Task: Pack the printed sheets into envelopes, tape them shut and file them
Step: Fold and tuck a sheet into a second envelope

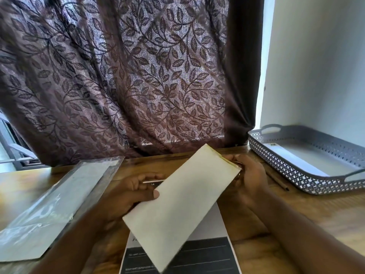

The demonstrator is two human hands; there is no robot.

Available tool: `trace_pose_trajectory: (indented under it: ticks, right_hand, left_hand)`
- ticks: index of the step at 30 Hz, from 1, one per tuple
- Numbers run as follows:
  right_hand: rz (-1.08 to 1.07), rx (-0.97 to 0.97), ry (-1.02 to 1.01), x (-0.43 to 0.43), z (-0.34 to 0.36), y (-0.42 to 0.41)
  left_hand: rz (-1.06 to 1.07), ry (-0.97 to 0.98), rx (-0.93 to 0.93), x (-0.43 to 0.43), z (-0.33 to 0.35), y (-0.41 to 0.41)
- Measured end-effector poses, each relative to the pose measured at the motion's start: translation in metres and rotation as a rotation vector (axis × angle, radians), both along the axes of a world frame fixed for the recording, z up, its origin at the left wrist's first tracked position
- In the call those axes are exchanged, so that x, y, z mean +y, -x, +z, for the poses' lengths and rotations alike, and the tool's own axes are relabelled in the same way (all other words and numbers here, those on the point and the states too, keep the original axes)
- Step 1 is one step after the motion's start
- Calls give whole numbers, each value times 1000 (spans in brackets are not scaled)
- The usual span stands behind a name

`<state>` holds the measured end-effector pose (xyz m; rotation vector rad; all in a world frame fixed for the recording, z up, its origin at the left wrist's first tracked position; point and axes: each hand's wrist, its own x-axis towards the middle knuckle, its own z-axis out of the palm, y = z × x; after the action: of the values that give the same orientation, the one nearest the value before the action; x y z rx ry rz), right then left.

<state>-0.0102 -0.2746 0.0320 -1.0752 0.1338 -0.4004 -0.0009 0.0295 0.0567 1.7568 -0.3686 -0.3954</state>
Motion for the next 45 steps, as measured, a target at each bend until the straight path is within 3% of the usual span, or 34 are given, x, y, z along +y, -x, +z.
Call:
trace_pose_trajectory:
  ticks: [7,12,21,32,38,43,45]
  right_hand:
    - [164,115,167,5,1,1]
    - [300,191,389,18,-1,6]
    - [376,149,694,36,-2,11]
    - [322,-69,1117,49,-2,18]
    - [328,-27,1108,46,-4,16]
    - [369,110,896,48,-7,15]
    - [353,86,985,48,-4,17]
  left_hand:
    - [-167,86,163,-19,-10,13]
    - [-44,126,134,-37,-18,20]
    - [178,222,149,-50,-28,19]
    - [282,-18,66,-56,-30,14]
    - [228,-4,77,-51,-37,8]
    - [165,8,-6,-53,-34,13]
    - [160,-11,-41,-56,-33,15]
